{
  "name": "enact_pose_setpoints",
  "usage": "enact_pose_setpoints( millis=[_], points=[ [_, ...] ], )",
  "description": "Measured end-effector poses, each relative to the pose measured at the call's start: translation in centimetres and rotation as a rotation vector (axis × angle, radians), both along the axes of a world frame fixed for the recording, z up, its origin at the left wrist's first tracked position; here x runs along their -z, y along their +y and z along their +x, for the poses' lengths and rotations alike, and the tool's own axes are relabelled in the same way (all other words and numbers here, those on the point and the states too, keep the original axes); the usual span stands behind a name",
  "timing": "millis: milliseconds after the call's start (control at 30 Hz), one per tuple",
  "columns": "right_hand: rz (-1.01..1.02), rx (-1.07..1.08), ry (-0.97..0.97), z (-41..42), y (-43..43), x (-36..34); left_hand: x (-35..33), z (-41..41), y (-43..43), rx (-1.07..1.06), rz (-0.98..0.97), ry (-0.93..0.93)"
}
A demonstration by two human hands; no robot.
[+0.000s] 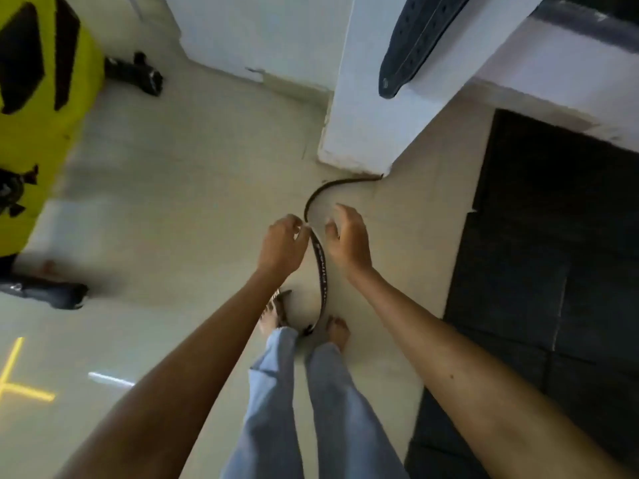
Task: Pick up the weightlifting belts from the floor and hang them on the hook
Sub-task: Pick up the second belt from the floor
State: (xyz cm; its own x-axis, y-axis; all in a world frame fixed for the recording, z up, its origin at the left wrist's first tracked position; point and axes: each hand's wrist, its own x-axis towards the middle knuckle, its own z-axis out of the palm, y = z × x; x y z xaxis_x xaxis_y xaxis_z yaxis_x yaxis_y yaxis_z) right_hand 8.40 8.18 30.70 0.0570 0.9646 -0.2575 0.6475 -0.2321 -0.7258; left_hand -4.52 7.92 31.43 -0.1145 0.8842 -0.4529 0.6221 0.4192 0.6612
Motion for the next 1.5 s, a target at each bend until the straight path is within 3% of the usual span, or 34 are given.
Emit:
enact_pose_setpoints(
  millis=[300,433,600,767,967,1167,1367,1500],
  points=[
    [-0.414,-0.244,-0.034,-2.7,-8.5,25.1,25.1,-2.8,-8.6,-0.148,-0.359,0.007],
    [-0.642,-0.257,0.002,-6.1,-12.9,34.9,35.9,-5.0,-13.1,-0.174,-0.55,0.07],
    [-0.827,-0.24,-0.02,-10.4,-16.2,43.9,45.2,-7.0,-16.1,-0.196,-0.652,0.075],
    [-0.846,-0.252,-0.128,-12.8,-17.3,50.1,51.0,-8.7,-15.6,-0.183,-0.66,0.042],
    [-0.787,-0.241,-0.163,-13.0,-17.1,52.4,52.9,-9.6,-14.0,-0.205,-0.682,-0.006],
    [-0.751,-0.033,-0.006,-10.9,-15.5,47.8,50.0,-9.0,-14.1,-0.496,-0.684,-0.195],
    [-0.724,0.041,0.122,-7.3,-10.8,37.7,38.4,-7.5,-11.6,-0.608,-0.712,-0.476],
    [-0.591,0.083,0.16,-5.2,-5.9,26.2,27.3,-6.0,-8.2,-0.534,-0.576,-0.592]
  ],
)
